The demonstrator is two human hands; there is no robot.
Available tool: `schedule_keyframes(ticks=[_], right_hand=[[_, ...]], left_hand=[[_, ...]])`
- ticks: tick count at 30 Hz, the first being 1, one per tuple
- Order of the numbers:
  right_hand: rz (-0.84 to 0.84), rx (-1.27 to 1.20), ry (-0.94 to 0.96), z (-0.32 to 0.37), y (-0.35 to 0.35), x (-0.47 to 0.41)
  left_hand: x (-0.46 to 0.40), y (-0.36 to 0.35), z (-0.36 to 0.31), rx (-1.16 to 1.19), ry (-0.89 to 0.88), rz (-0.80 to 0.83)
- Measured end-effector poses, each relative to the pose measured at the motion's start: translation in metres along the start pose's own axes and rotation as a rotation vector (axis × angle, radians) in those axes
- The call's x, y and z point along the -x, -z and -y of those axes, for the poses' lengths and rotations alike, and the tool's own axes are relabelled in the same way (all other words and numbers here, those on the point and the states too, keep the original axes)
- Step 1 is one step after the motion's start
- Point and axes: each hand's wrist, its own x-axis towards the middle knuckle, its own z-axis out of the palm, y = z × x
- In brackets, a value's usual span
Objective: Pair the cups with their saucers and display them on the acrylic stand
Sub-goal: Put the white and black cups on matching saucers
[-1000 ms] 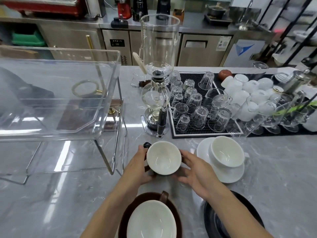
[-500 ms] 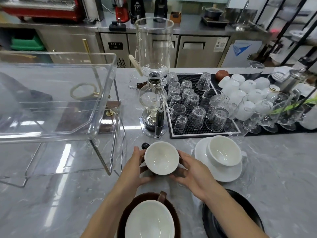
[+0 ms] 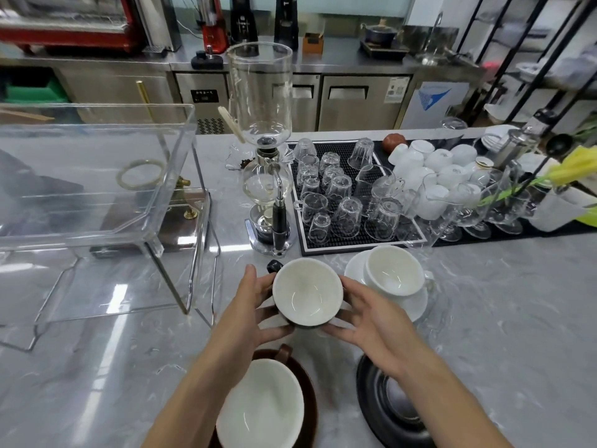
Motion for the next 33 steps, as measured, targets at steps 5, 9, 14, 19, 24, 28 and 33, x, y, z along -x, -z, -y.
schedule_keyframes(ticks=[5,9,14,19,24,28,33], right_hand=[[-0.027,-0.052,0.018,0.011,0.033,0.025],[-0.024,-0.012,0.024,0.021,0.062,0.045],[-0.061,-0.005,-0.008,0.024,0.093,0.067],[-0.090,0.028,-0.039,0.021,0.119,0.086],[-0.096,0.026,-0.064,0.016,0.134,0.097],[-0.094,0.034,-0.089,0.013,0.141,0.103],[-0.098,0.066,-0.098,0.011,0.146,0.107]], left_hand=[[0.019,-0.025,0.005,0.030,-0.007,0.066],[0.036,-0.050,0.013,0.030,0.014,0.090],[0.055,-0.079,0.032,-0.003,0.040,0.095],[0.069,-0.100,0.051,-0.032,0.092,0.078],[0.078,-0.105,0.064,-0.054,0.099,0.071],[0.084,-0.108,0.071,-0.056,0.109,0.061],[0.086,-0.112,0.080,-0.065,0.137,0.049]])
